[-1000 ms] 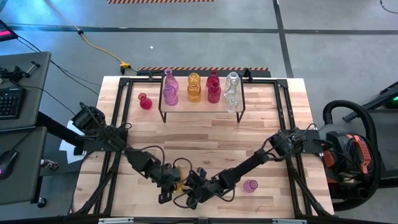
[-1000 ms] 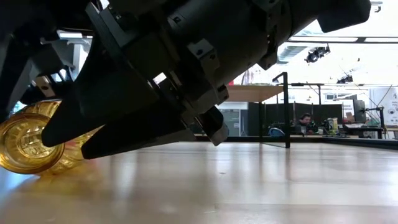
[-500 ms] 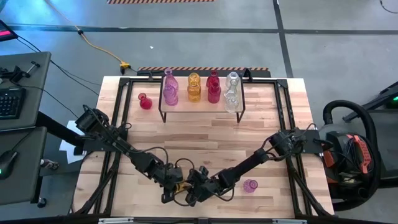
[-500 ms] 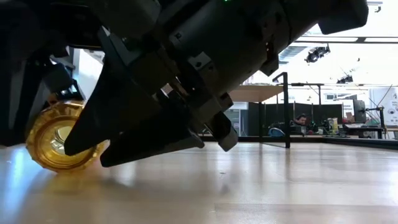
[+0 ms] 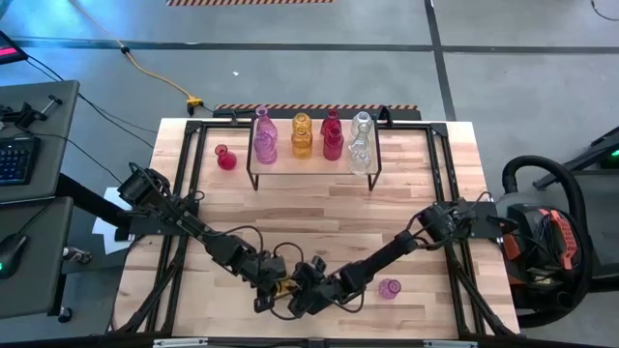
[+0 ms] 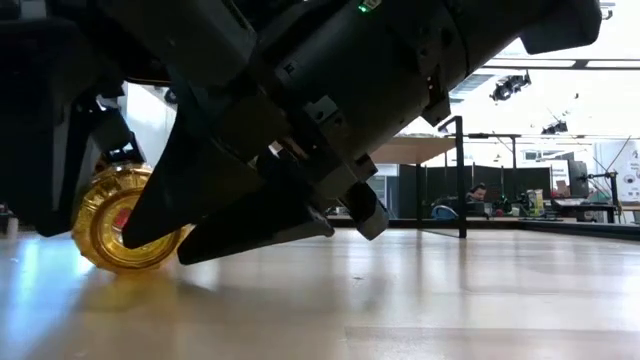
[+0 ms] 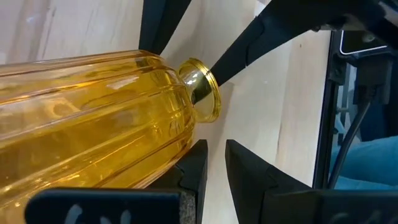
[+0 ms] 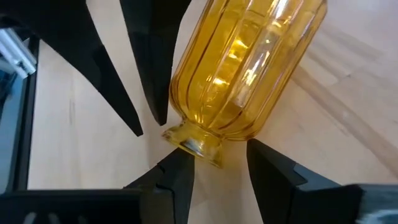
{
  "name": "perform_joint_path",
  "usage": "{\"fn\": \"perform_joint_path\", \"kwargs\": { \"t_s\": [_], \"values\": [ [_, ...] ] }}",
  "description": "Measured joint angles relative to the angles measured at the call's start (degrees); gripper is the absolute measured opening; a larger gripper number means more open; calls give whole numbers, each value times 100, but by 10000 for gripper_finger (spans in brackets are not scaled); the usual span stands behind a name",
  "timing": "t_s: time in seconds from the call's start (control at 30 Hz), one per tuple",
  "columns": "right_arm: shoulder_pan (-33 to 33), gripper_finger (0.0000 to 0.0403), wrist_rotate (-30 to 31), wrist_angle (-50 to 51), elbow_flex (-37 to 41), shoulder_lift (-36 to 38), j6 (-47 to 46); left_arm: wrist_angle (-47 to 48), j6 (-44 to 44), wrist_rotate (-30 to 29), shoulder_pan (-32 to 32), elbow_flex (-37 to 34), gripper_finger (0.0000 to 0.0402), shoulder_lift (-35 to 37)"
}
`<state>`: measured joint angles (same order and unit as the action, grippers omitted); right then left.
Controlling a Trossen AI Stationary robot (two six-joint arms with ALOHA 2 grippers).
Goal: Sort vases onto shelf
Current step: Put the yellow vase on the shelf aligned with the other yellow vases
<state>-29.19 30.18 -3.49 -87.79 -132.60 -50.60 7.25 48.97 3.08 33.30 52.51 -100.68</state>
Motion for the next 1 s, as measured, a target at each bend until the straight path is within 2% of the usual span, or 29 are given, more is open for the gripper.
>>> {"fn": "perform_joint_path", "kwargs": {
  "t_s": [0.23, 0.33, 0.63, 1.0],
  "values": [
    [-4, 125, 383, 24, 0, 0, -81, 7, 32, -56, -3, -2, 54, -4],
    [-4, 114, 485, -8, 3, -2, -95, 7, 38, -152, -2, -2, 54, -4],
    [-2, 9, 590, -36, 9, -7, -25, 28, 2, -207, -60, -7, 54, -7],
    [-3, 2, 626, -52, 9, -7, -164, 23, 46, -172, -62, -13, 54, 47]
  ]
}}
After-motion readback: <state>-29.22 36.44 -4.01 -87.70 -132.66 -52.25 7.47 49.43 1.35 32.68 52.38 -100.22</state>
